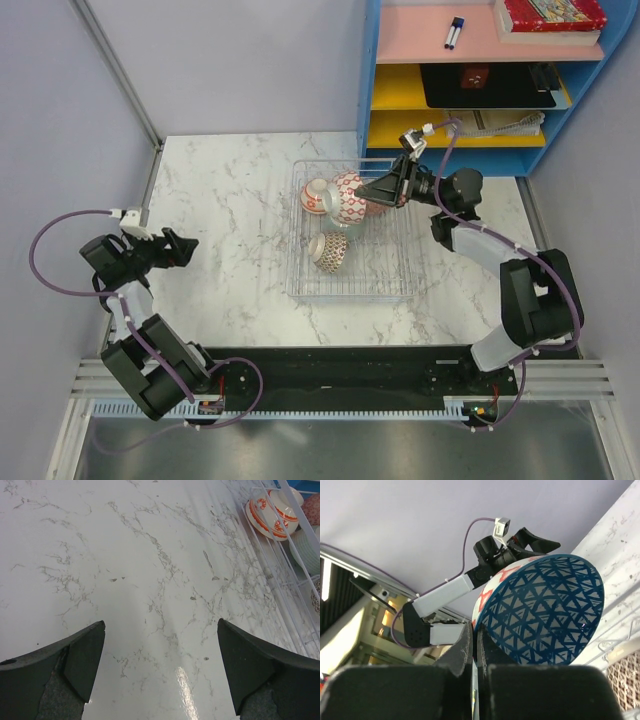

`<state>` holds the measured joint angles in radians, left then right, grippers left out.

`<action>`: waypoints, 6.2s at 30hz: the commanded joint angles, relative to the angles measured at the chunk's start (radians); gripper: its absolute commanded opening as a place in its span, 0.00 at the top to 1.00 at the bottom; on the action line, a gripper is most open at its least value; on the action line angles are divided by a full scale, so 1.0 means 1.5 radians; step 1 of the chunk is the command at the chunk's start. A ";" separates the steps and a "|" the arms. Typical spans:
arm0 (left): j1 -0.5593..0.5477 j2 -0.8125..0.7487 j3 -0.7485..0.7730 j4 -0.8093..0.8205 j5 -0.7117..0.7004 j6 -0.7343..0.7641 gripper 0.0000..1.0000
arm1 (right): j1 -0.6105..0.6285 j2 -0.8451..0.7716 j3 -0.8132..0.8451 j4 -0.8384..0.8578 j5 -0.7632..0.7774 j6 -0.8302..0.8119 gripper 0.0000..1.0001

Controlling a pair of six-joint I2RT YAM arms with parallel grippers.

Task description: Load the bowls into the dish rack

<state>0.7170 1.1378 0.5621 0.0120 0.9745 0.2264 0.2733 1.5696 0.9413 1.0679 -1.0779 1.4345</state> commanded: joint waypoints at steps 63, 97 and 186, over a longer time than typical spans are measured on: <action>0.005 -0.019 -0.021 0.038 0.039 0.031 0.00 | -0.128 0.030 -0.257 -0.094 -0.086 -0.238 1.00; 0.005 -0.021 -0.022 0.039 0.046 0.031 0.00 | -0.144 0.003 -0.127 -0.742 -0.006 -0.725 0.59; 0.004 -0.102 -0.040 0.016 0.104 0.059 0.00 | 0.083 -0.383 0.140 -1.013 0.608 -1.180 0.03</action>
<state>0.7170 1.0447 0.5163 0.0303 1.0771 0.2665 0.3996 1.0481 1.1847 -0.4744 -0.2565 -0.2771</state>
